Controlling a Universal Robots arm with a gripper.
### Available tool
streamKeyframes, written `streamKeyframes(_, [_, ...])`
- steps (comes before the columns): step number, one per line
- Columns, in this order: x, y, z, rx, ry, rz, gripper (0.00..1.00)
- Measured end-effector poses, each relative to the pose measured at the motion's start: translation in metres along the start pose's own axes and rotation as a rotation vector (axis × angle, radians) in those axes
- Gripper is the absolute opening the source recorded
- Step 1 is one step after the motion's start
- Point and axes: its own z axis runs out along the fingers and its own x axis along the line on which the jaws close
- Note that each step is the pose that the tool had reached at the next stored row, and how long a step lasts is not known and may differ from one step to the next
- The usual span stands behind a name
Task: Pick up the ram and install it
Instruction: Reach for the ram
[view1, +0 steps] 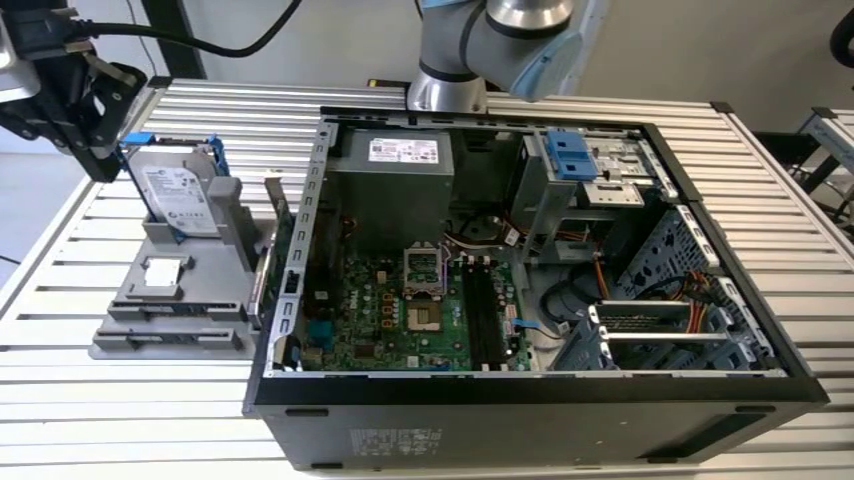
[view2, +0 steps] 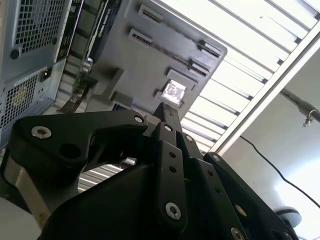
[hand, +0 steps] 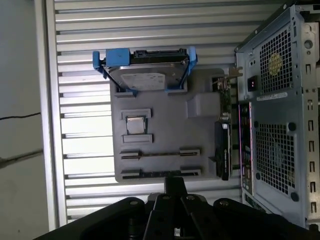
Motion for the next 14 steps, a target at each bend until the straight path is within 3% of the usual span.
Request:
streamKeyframes(10, [-0.0005,-0.0080,-0.0003,-0.0010,0.0009,-0.044,0.00])
streamKeyframes(14, [-0.0001,-0.0130,-0.0006,-0.0010,0.0007,-0.044,0.00])
